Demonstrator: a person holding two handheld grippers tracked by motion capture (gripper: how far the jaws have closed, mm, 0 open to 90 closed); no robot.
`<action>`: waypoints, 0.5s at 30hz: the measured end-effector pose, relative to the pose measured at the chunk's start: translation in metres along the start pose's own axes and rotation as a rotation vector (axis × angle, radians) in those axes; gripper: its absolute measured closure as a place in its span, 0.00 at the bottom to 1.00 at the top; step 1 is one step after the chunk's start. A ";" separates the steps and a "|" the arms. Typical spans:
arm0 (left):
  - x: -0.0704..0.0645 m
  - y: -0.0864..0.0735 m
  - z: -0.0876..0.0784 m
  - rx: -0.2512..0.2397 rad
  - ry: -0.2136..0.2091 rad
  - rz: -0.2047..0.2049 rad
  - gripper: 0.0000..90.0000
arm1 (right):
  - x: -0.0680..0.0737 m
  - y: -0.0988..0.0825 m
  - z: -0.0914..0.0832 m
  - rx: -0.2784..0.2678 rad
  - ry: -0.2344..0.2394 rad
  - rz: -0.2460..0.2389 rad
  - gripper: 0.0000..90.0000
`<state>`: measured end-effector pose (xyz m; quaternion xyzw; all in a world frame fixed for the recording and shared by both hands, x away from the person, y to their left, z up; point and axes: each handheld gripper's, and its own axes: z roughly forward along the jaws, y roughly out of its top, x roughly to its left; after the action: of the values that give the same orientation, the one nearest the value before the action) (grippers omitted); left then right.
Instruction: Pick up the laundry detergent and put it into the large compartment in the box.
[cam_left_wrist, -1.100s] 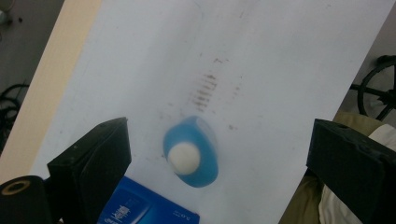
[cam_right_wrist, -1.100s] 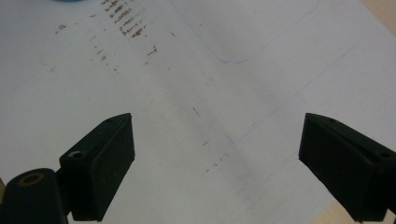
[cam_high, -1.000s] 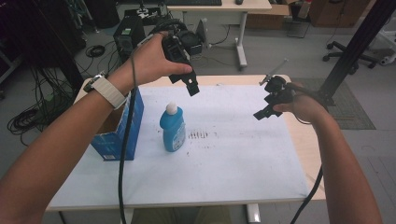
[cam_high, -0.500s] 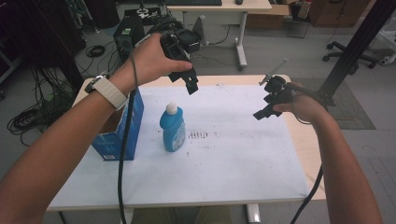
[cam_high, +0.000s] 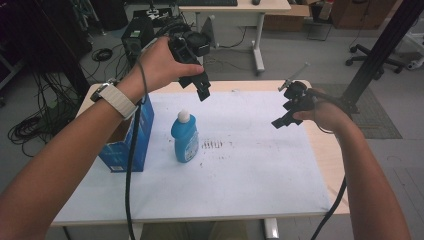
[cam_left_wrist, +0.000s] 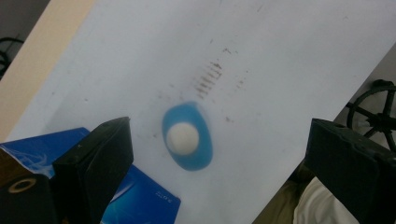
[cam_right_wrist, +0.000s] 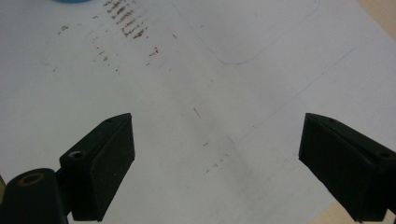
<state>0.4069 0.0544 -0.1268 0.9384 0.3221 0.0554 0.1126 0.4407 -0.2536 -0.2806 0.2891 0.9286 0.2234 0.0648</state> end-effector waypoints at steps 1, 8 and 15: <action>0.000 0.000 0.000 0.002 0.002 -0.003 0.09 | 0.000 0.000 0.000 0.000 0.000 0.000 0.12; 0.003 -0.003 0.001 0.005 0.004 -0.040 0.10 | 0.000 0.000 0.000 -0.001 0.000 -0.003 0.12; 0.005 -0.004 0.002 0.007 0.006 -0.070 0.10 | 0.001 0.000 0.000 0.001 -0.001 -0.001 0.12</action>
<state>0.4086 0.0606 -0.1295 0.9267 0.3553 0.0531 0.1103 0.4400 -0.2531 -0.2803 0.2889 0.9288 0.2229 0.0650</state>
